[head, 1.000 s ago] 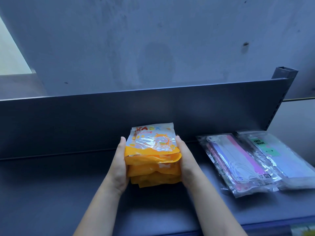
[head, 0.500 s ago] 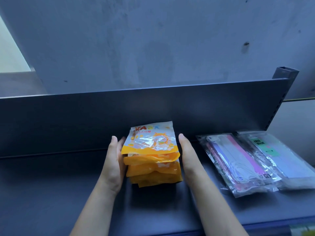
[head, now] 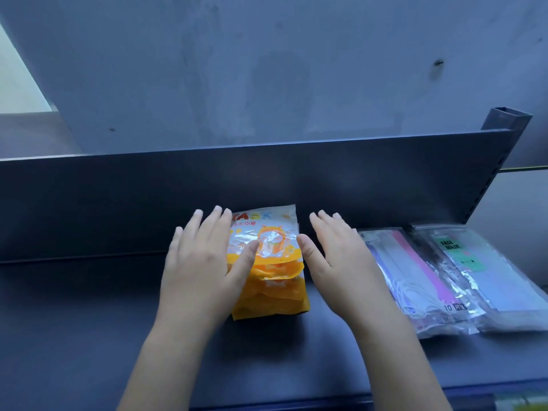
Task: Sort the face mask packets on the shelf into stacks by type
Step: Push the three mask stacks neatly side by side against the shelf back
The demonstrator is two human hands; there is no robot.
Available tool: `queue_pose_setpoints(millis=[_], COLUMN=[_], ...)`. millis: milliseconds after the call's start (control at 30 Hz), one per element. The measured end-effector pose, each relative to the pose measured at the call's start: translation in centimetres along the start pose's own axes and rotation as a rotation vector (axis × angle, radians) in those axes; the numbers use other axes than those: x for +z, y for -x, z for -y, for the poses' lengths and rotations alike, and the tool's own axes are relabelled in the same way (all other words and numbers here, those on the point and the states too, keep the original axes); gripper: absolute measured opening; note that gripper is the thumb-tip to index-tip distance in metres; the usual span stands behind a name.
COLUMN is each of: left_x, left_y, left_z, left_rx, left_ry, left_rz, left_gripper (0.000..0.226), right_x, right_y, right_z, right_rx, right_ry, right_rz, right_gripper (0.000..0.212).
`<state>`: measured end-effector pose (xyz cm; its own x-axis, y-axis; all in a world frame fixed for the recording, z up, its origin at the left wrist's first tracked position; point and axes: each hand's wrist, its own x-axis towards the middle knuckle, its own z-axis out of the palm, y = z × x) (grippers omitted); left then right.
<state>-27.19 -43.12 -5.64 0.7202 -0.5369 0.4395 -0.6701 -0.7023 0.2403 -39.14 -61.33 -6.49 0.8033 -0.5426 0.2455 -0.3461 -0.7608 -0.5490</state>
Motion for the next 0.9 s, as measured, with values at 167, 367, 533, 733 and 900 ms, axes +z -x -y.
queue_pose_setpoints(millis=[167,367,533,733,900], left_x=[-0.2,0.6,1.4,2.4,5.3], left_y=[-0.7,-1.5,-1.7,-2.1,-1.5], left_z=[-2.3,-4.8,-6.6,-11.6,-17.6], left_rx=[0.047,0.151,0.168,0.23,0.224], left_ry=[-0.01,0.084,0.081,0.038,0.174], left_rz=[0.029,0.041,0.05,-0.06,-0.061], left_gripper=[0.08,0.078,0.078,0.069,0.053], right_x=[0.0,-0.9,-2.4,-5.6,-8.3], right_y=[0.4,1.3,1.9,1.7,1.0], right_z=[0.9,0.3,-0.3,-3.3,-8.0], right_rx=[-0.002,0.078,0.121,0.112,0.164], right_ry=[-0.012,0.012,-0.068,-0.112,-0.105], right_rz=[-0.011,-0.095,-0.057,-0.052,-0.012], right_gripper=[0.075,0.063,0.061,0.058,0.055])
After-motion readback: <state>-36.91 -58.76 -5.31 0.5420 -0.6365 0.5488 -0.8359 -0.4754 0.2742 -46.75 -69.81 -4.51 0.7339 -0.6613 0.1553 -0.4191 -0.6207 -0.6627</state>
